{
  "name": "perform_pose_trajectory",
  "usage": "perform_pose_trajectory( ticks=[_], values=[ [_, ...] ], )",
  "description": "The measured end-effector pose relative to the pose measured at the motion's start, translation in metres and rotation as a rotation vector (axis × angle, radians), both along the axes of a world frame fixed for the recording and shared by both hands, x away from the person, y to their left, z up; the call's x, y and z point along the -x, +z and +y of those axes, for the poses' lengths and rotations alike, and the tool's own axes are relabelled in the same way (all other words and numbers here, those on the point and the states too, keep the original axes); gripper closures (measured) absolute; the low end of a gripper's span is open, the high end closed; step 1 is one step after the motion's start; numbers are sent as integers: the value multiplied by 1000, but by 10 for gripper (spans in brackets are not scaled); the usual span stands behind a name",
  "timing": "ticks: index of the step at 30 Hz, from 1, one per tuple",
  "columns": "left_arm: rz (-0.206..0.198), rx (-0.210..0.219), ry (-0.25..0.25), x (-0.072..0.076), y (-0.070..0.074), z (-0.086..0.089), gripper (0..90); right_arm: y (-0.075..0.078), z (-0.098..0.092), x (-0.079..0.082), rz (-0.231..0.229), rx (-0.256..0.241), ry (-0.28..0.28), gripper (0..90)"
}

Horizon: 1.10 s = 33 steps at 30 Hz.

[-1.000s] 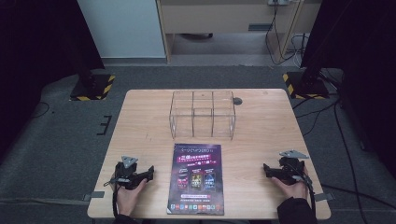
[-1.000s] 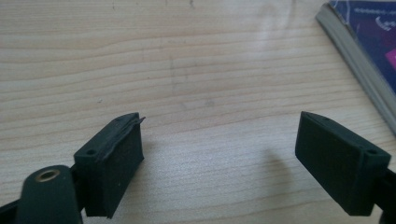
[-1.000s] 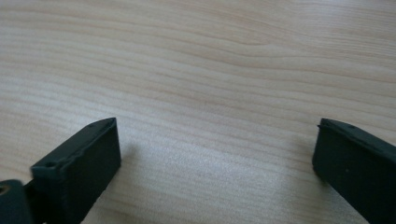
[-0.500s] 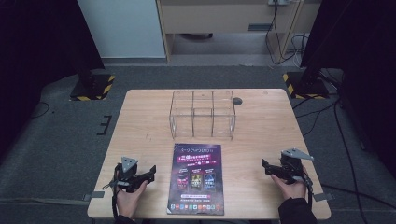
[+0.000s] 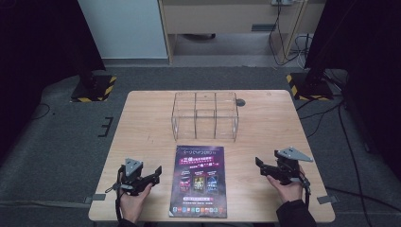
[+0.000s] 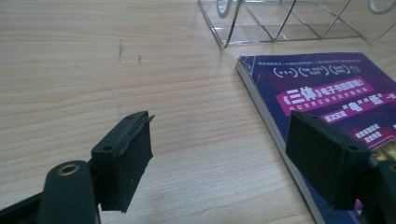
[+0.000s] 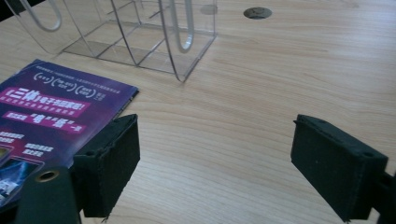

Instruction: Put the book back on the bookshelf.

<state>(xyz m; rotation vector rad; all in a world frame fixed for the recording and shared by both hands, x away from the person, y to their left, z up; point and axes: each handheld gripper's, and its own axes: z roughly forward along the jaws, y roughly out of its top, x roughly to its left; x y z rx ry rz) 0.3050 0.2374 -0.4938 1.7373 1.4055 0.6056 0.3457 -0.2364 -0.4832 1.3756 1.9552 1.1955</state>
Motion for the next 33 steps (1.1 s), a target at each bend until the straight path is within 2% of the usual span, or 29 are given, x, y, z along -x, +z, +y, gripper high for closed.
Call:
perform_pose_trajectory(
  ticks=[4,12,18,21,24,27,31,33],
  values=[
    [-12,9,-3,1,4,-3,218,4,8,0,0,-11,19,144],
    [-35,19,-7,-1,13,-3,223,18,18,-1,-34,-48,33,139],
    [-35,32,-8,-6,20,-5,226,25,30,-4,-42,-25,60,138],
    [-39,32,-14,-8,22,-9,230,30,39,-5,-44,-41,81,138],
    [-39,36,-19,-10,21,-14,232,31,43,-6,-45,-49,87,138],
    [-28,39,-24,-11,16,-18,237,28,52,-6,-35,-35,101,138],
    [-8,19,-41,-12,8,-24,243,22,58,-5,-35,-33,114,138],
    [-8,11,-48,-12,5,-26,244,18,63,-5,-18,-15,129,125]
  ],
)
